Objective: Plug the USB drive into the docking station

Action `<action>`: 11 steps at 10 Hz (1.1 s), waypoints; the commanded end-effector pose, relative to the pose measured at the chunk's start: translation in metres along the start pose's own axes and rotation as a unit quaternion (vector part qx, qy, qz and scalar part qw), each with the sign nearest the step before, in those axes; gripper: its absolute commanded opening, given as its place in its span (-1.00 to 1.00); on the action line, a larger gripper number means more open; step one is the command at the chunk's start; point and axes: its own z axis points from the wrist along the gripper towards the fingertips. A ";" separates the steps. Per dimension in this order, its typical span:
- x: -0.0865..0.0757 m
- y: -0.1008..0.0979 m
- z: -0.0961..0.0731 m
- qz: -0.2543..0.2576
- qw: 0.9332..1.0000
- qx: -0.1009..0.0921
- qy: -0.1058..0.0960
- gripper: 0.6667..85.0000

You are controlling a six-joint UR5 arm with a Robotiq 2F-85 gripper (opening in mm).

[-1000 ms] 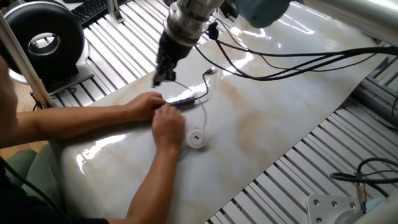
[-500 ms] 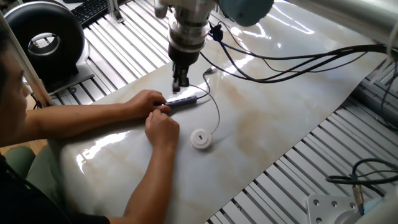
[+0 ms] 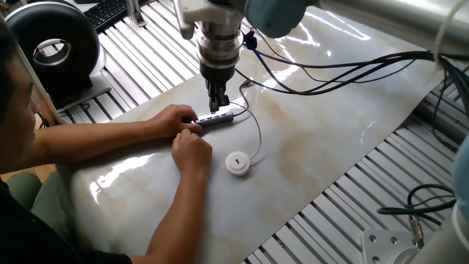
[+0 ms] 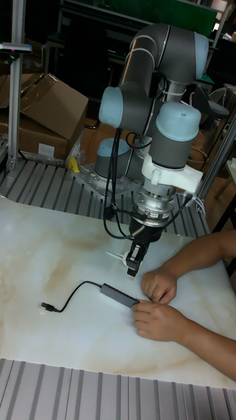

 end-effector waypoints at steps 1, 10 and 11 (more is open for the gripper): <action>-0.003 -0.002 0.009 -0.031 0.999 -0.008 -0.005 -0.98; -0.008 -0.006 0.021 -0.048 0.999 -0.008 -0.017 -0.98; -0.008 -0.007 0.021 -0.044 0.999 -0.007 -0.018 -0.98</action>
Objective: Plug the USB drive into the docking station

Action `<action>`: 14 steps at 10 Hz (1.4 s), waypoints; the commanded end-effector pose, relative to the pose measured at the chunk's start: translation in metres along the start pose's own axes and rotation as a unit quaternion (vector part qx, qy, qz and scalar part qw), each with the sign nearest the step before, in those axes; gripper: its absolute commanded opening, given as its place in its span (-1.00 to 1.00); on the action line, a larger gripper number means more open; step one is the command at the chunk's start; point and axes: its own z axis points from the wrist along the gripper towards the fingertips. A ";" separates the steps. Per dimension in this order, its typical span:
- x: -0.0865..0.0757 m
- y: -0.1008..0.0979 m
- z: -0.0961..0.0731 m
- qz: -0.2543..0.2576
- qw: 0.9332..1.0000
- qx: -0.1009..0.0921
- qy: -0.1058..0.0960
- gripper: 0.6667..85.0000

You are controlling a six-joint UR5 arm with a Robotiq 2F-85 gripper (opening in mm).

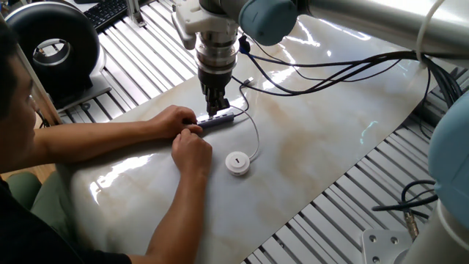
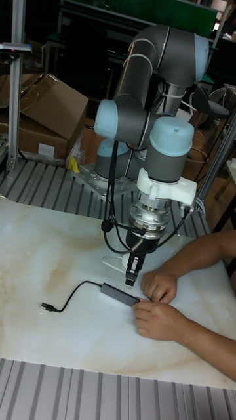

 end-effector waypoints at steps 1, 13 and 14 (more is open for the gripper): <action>-0.002 -0.003 0.001 0.009 1.000 0.001 -0.008 -0.98; 0.001 -0.005 0.013 0.015 1.000 0.000 0.002 -0.98; 0.001 -0.005 0.014 0.015 1.000 0.000 0.004 -0.98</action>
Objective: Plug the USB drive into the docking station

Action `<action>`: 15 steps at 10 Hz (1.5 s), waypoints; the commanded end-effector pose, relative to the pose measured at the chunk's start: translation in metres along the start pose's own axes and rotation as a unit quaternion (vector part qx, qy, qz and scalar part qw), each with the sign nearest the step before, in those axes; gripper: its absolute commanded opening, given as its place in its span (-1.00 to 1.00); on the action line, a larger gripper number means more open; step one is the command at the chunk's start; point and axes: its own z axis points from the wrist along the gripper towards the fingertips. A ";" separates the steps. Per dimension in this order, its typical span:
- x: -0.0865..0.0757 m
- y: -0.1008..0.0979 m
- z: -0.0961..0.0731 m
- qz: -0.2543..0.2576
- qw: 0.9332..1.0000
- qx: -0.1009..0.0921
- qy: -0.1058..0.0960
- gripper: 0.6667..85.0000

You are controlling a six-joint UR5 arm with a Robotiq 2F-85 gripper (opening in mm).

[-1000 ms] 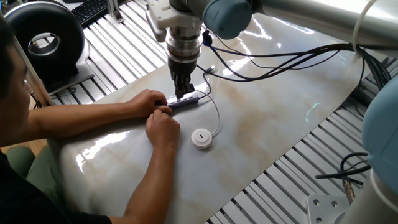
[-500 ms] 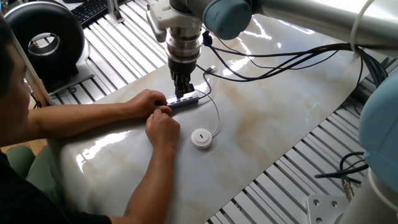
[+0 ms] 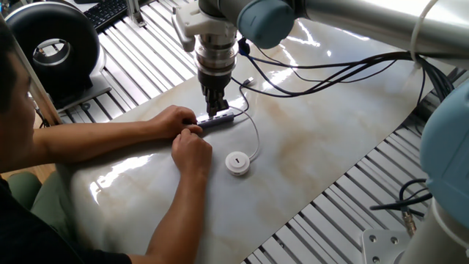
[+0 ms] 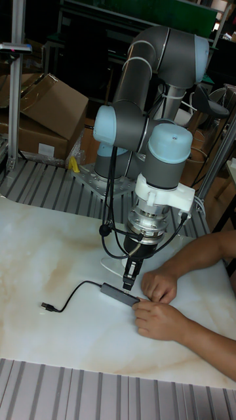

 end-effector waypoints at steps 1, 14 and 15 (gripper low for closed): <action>-0.002 0.001 0.003 0.008 1.000 -0.001 -0.001 -0.98; -0.005 0.004 -0.003 0.074 0.997 -0.006 -0.004 -0.98; -0.004 0.002 -0.001 0.073 0.997 -0.003 -0.002 -0.98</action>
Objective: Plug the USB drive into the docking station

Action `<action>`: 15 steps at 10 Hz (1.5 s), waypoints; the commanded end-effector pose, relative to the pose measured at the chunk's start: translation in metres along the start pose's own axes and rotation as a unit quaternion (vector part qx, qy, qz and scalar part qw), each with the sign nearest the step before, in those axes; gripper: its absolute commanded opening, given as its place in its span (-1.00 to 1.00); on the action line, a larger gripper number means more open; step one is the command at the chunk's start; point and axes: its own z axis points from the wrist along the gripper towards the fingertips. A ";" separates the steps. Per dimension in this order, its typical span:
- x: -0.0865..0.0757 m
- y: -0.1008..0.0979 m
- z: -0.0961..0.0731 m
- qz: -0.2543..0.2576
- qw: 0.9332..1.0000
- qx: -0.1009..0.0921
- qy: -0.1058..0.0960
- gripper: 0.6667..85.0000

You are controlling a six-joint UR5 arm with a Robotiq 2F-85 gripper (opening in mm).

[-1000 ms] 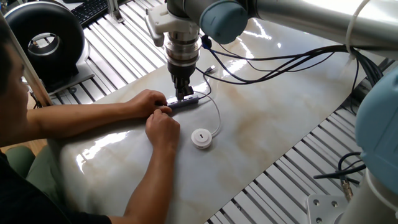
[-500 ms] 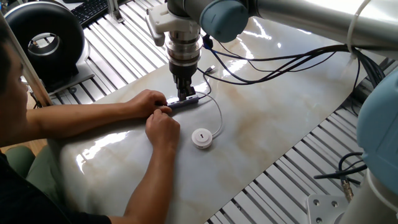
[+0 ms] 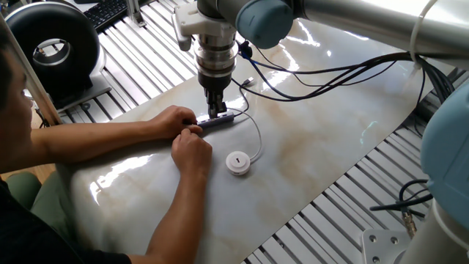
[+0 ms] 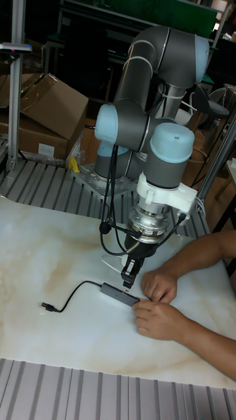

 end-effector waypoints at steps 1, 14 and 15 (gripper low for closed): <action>-0.004 -0.004 0.003 0.011 1.000 0.005 -0.005 -0.98; -0.006 -0.002 0.001 0.017 1.000 0.002 -0.001 -0.98; -0.006 -0.001 0.000 0.017 1.000 0.001 0.001 -0.98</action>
